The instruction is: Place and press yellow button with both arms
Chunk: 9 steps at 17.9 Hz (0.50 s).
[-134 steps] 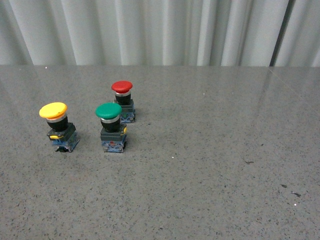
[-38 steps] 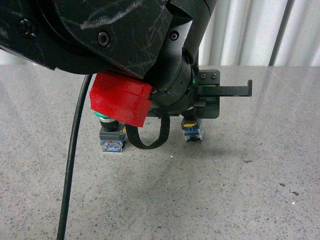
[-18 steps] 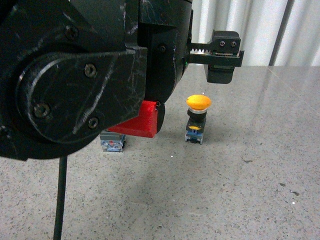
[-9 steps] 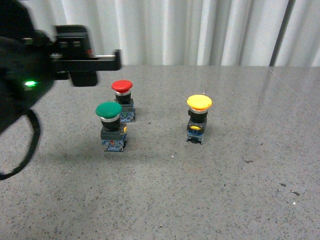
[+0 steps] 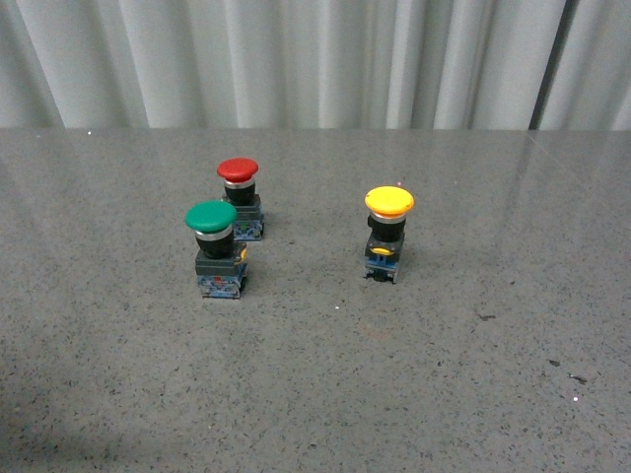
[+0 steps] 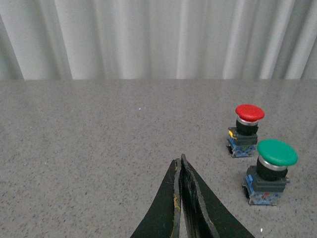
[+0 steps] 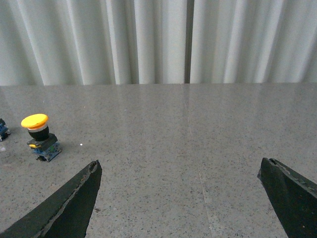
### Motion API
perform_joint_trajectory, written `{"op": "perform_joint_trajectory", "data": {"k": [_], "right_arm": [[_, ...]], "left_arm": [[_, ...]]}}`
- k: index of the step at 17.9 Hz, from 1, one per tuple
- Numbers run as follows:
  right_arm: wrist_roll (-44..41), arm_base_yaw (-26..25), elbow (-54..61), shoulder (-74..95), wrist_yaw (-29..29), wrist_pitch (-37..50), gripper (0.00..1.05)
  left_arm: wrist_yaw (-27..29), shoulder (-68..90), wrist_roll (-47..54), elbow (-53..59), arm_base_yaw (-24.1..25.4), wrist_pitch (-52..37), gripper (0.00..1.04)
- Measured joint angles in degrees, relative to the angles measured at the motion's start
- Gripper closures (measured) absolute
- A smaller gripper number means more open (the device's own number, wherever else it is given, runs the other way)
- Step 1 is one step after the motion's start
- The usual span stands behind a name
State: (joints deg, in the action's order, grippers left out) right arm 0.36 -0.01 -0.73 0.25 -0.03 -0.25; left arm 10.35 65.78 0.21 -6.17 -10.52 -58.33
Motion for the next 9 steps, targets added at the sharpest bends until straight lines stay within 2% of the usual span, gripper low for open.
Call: {"op": "perform_joint_trajectory", "data": {"k": [7, 9], "right_arm": [[-0.02, 0.0, 0.0, 0.0, 0.0, 0.0, 0.07], [0.0, 0.0, 0.0, 0.0, 0.0, 0.02, 0.07]], "left_arm": [[-4.92, -18.18, 0.0, 4.48, 5.14, 13.31, 1.03], [-9.64, -23.45, 0.02, 5.25, 10.1, 17.81, 1.03]]}}
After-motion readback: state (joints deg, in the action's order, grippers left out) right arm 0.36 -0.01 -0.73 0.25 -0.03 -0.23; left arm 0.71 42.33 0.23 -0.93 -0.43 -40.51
